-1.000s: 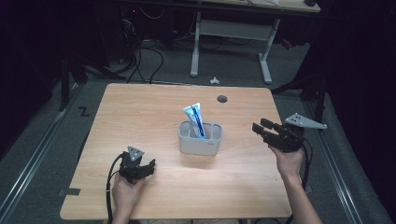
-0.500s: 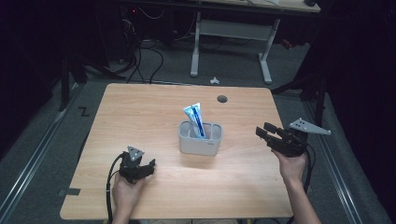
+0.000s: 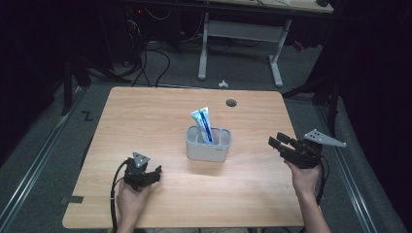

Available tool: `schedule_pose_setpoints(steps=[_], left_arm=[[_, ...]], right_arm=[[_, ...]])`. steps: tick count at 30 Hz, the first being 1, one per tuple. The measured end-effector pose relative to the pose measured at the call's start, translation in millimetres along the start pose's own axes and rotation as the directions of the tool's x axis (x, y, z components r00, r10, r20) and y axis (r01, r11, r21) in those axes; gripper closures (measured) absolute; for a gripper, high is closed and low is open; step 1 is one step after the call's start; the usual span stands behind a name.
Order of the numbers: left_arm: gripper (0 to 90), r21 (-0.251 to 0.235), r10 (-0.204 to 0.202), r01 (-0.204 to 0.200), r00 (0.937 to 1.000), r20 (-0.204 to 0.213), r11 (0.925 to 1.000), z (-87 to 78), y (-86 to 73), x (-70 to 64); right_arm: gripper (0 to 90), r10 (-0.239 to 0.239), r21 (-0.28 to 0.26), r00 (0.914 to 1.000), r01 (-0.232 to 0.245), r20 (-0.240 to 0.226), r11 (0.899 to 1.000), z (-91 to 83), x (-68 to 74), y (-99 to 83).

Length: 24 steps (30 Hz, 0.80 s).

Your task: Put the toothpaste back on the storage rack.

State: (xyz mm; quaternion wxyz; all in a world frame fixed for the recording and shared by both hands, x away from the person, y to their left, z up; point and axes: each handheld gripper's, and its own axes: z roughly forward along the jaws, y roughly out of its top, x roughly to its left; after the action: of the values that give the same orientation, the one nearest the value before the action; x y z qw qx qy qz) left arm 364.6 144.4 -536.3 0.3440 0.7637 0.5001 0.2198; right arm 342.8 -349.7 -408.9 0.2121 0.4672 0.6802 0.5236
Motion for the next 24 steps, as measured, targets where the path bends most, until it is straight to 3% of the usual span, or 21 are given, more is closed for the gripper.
schedule_pose_setpoints(steps=[24], left_arm=[[30.6,0.000,0.000,0.000,1.0000,0.000,1.0000,0.0,0.0,0.0]], right_arm=[[53.0,0.023,0.033,0.9996,-0.024,0.015,0.999,4.6,-5.2,-24.1]])
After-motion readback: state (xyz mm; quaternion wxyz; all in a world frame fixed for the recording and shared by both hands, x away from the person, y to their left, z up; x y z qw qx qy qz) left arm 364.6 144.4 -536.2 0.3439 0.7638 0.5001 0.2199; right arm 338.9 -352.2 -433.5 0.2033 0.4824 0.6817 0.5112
